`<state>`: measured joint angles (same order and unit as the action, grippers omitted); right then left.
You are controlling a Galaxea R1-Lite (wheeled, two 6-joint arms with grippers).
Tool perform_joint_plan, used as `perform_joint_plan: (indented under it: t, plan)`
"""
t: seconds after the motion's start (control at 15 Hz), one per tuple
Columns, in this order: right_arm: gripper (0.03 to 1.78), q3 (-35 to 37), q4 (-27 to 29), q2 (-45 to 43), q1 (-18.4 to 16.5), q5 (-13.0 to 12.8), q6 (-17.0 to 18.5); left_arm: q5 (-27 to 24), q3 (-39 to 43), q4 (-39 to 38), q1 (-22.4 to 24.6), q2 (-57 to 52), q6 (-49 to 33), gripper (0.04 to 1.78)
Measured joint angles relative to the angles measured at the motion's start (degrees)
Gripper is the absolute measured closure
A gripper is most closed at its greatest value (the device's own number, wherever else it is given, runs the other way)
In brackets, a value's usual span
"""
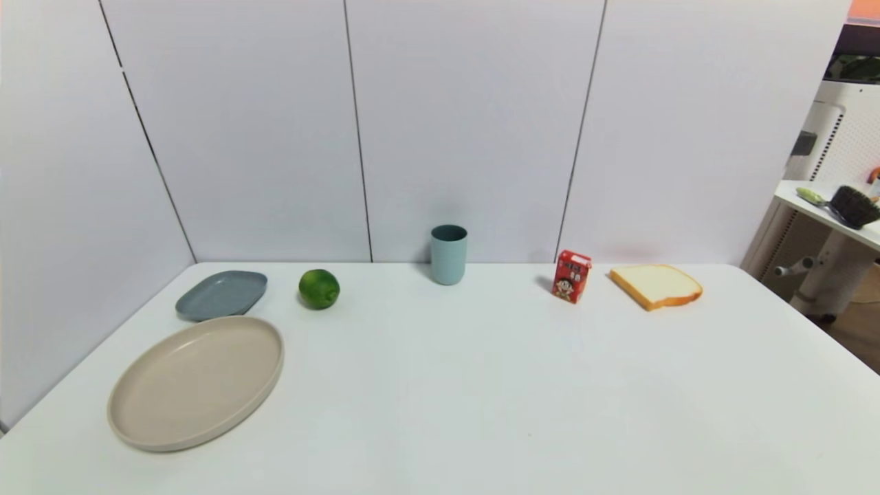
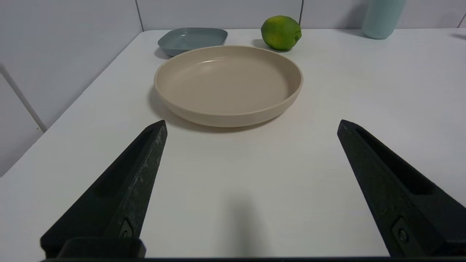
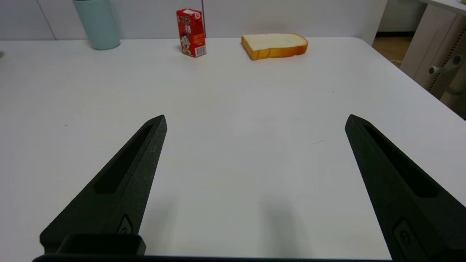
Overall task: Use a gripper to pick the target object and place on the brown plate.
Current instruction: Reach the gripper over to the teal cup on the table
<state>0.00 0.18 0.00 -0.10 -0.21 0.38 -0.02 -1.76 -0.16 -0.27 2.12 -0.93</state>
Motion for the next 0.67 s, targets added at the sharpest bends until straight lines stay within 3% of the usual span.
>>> perform_joint_plan:
  t: [0.2, 0.4, 0.67]
  plan:
    - [0.12, 0.0, 0.0, 0.0, 0.0, 0.0, 0.0, -0.3, -8.4, -0.1, 0.0, 10.0, 2.5, 0.13]
    - [0.12, 0.0, 0.0, 0.0, 0.0, 0.0, 0.0, -3.4, -23.2, -0.1, -0.5, 26.7, 10.0, 0.13]
    - [0.12, 0.0, 0.0, 0.0, 0.0, 0.0, 0.0, -13.2, -52.0, 1.2, -2.0, 54.5, 26.3, 0.13]
